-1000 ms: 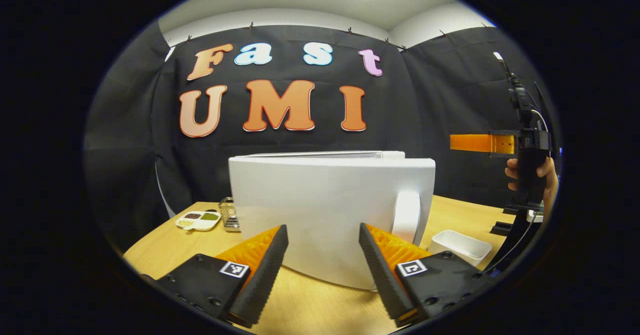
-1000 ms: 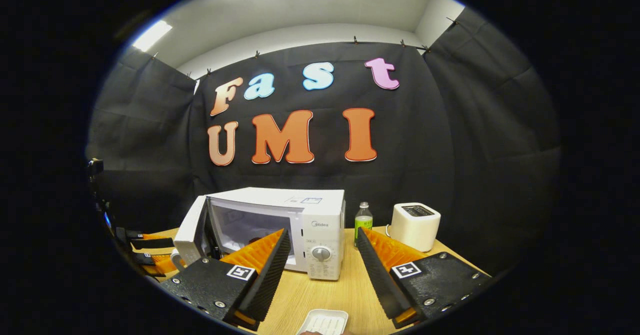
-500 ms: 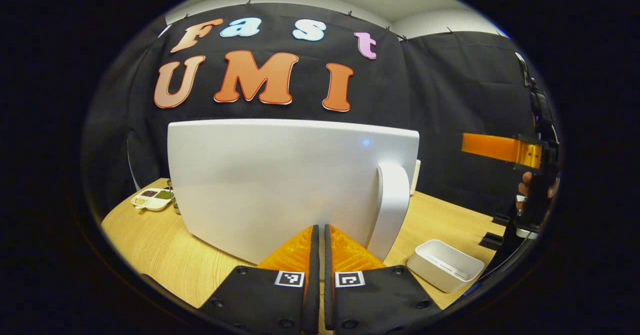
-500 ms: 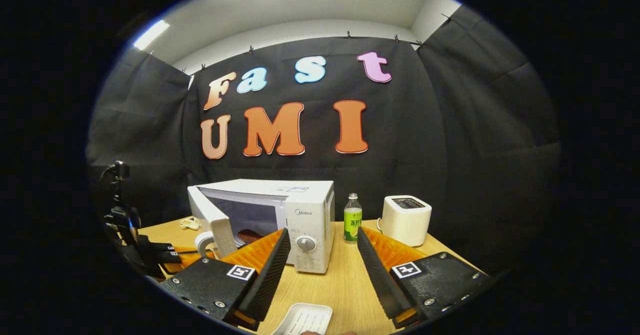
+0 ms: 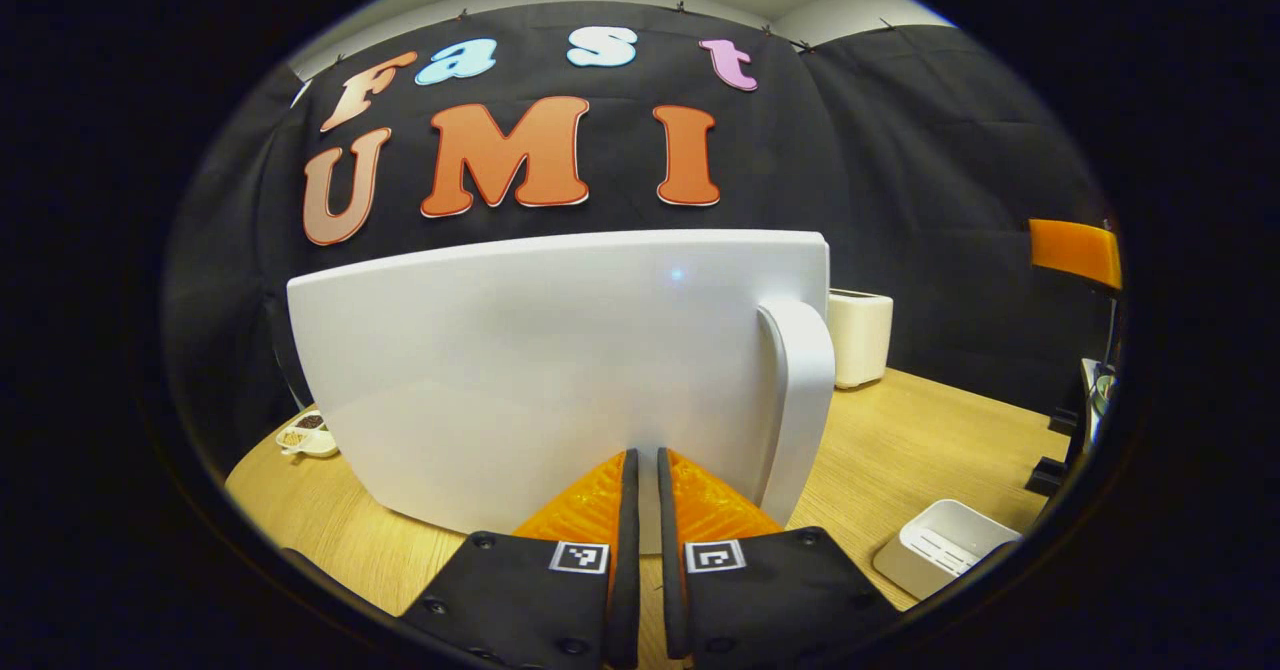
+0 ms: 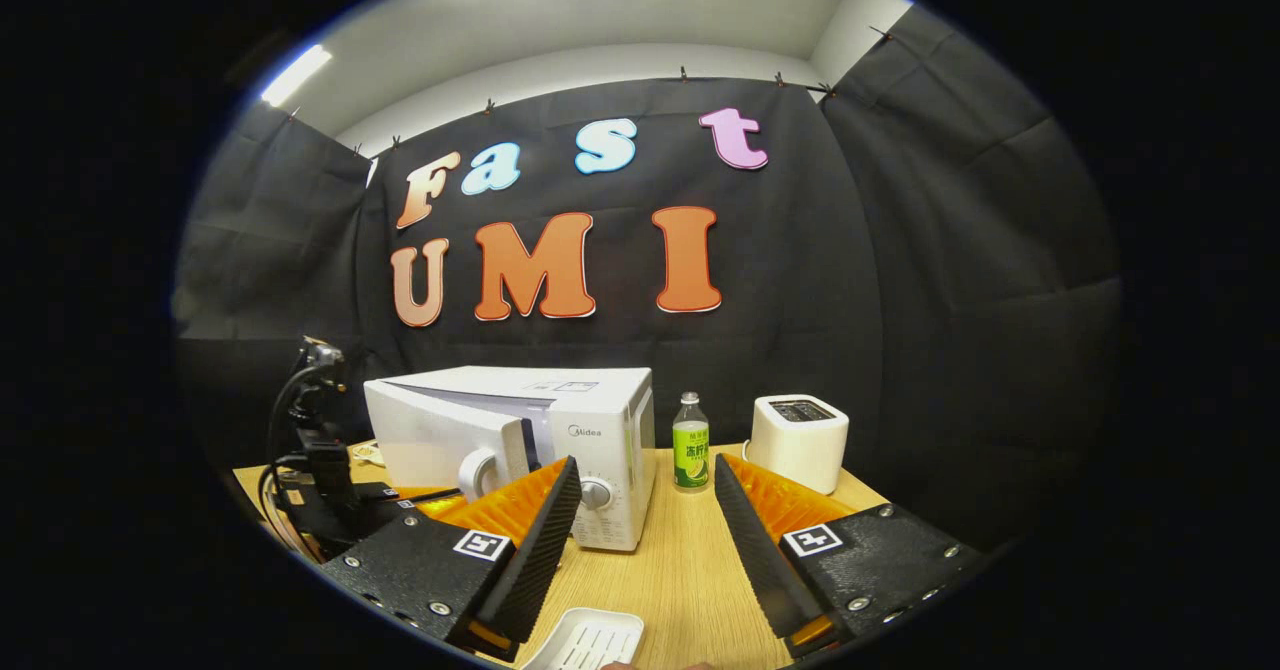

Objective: Open the microwave oven with the left hand, put the food in, and close the microwave oven.

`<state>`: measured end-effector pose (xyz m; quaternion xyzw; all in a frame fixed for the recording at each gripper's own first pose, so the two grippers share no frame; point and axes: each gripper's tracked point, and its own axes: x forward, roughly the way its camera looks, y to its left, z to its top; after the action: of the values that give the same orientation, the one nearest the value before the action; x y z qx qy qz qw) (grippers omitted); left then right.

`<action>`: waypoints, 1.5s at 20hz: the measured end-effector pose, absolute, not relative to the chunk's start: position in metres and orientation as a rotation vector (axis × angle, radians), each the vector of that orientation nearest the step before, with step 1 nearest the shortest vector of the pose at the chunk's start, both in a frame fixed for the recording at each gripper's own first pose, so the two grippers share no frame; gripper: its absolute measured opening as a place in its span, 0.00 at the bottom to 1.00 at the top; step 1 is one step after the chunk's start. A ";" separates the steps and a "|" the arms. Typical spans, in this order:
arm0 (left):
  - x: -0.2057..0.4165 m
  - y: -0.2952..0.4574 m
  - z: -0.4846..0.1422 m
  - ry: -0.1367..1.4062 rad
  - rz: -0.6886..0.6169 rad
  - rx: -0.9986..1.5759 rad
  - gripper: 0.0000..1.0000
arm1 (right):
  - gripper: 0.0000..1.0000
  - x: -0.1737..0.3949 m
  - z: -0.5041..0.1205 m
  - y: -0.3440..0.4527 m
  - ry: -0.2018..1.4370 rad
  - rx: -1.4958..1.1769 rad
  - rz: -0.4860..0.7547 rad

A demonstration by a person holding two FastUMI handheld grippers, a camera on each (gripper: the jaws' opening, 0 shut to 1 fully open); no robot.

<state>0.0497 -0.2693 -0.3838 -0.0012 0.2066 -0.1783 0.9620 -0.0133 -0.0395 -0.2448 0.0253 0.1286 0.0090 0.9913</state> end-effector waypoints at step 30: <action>0.056 -0.131 -0.185 0.189 -0.173 0.032 0.11 | 0.84 0.014 -0.158 -0.006 0.192 0.061 0.072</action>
<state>0.0563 -0.1306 -0.1846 0.0162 0.0941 -0.0863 0.9917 0.0141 -0.0057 -0.1581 0.0306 0.0959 0.0360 0.9943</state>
